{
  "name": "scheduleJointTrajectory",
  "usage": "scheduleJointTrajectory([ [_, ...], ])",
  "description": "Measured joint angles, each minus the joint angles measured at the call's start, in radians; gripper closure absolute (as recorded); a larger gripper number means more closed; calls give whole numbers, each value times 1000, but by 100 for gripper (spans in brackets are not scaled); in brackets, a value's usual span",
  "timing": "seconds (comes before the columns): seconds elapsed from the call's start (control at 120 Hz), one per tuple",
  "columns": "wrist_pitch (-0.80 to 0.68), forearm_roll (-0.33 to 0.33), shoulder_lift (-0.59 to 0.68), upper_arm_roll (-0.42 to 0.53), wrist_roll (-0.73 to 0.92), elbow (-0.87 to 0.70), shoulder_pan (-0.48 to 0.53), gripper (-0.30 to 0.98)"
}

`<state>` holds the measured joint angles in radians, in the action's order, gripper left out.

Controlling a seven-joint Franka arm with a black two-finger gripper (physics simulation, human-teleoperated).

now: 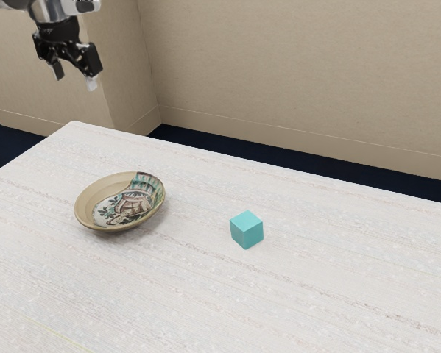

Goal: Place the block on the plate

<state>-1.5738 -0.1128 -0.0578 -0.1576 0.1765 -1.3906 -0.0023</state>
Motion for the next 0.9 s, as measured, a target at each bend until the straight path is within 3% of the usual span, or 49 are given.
scheduleJointTrajectory([
  [0.15,-2,5,-42,8,19,-14,-13,0],
  [0.275,-58,7,-146,24,33,-22,-119,0],
  [0.492,-185,13,-218,75,52,-74,-170,0],
  [0.9,-375,103,-372,86,48,-117,-236,0],
])
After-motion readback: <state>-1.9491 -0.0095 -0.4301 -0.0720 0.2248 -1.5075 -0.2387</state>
